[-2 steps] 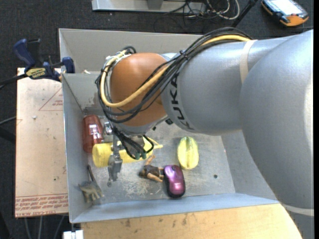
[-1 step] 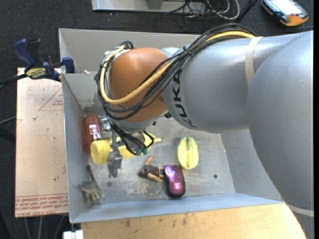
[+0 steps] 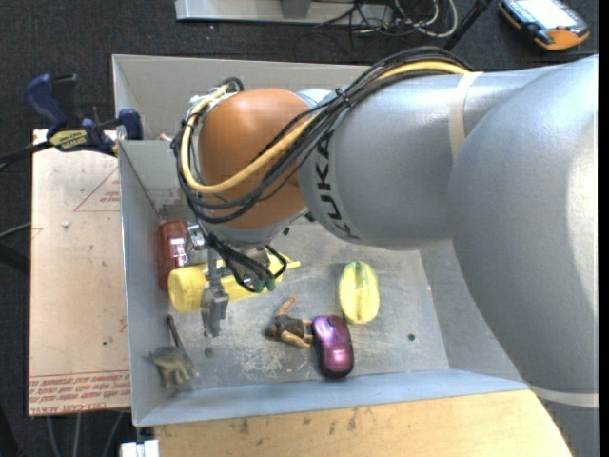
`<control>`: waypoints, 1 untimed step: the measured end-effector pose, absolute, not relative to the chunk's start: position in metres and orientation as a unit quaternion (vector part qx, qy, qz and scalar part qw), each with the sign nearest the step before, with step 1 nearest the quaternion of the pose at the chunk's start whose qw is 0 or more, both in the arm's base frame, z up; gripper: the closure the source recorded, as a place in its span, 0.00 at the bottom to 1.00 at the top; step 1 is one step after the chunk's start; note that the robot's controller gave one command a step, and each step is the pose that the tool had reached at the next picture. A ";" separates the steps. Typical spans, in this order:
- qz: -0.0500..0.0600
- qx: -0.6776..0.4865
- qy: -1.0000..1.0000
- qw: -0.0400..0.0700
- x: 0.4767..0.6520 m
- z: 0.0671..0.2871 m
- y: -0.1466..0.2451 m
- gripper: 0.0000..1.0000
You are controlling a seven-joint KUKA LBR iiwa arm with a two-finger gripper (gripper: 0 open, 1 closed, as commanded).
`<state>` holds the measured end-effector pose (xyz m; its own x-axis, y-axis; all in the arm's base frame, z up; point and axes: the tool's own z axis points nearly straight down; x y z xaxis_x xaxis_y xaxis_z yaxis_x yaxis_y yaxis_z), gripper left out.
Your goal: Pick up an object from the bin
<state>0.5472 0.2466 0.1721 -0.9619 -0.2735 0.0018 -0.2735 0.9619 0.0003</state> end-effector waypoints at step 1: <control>0.000 0.228 -0.974 0.000 0.520 0.179 0.230 1.00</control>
Offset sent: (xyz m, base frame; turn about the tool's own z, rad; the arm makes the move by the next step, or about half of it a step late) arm 0.0170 -0.0005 -0.0163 -0.3146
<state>0.5198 0.2296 0.1793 -0.8958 -0.4445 -0.0001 -0.4445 0.8958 0.0006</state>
